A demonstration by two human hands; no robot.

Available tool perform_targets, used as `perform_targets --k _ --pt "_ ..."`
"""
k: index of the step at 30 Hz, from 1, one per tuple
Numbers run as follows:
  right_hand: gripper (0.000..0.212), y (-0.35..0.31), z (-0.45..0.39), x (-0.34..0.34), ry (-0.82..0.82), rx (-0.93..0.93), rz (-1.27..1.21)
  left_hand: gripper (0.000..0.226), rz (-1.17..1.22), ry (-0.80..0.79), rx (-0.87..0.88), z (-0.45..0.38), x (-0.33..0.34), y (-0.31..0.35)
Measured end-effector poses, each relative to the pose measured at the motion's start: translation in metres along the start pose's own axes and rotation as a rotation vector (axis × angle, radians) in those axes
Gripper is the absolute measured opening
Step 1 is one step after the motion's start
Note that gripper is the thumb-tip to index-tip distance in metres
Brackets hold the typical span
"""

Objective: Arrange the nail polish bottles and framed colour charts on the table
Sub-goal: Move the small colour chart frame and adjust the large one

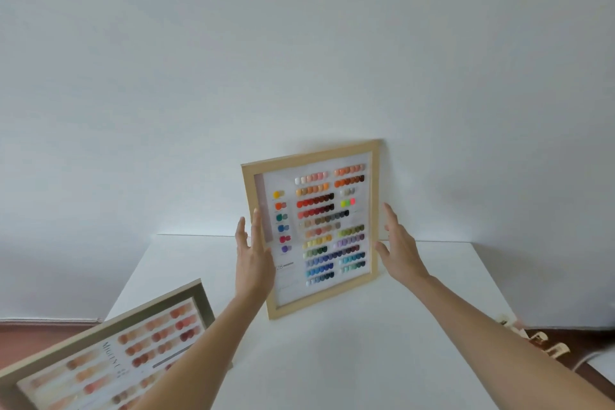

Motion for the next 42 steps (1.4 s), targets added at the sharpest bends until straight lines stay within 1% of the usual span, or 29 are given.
perform_targets --k 4,8,14,18,25,33,37,42 --pt "0.089 0.016 -0.022 0.002 0.008 0.02 0.014 0.095 -0.04 0.022 0.037 -0.008 0.008 -0.01" --pt "0.094 0.024 -0.046 0.006 -0.027 0.001 0.0 0.093 -0.056 0.054 0.061 -0.013 0.012 -0.013" --pt "0.101 0.028 -0.079 0.018 -0.152 -0.085 -0.074 0.091 -0.047 0.085 0.044 -0.019 0.013 -0.011" --pt "0.106 0.036 -0.088 0.025 -0.164 -0.1 -0.118 0.093 -0.047 0.102 0.061 -0.027 0.011 -0.009" --pt "0.106 0.046 -0.084 0.019 -0.137 -0.095 -0.163 0.091 -0.058 0.066 0.075 -0.058 0.019 -0.007" --pt "0.106 0.052 -0.083 0.006 -0.018 -0.086 -0.153 0.095 -0.081 0.033 0.147 -0.097 0.037 -0.002" --pt "0.105 0.054 -0.085 0.004 0.015 -0.077 -0.164 0.099 -0.088 0.009 0.16 -0.111 0.044 -0.001" --pt "0.105 0.057 -0.092 0.003 0.05 -0.07 -0.162 0.096 -0.083 -0.003 0.171 -0.12 0.049 0.003"
Point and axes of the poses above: each hand's wrist, its own z-axis away from the middle knuckle, its own x-axis out of the palm, y = z × x, the point moved 8 cm from there along -z, towards the middle knuckle, and after that the axes turned 1 degree about -x, right-handed, at the moved point
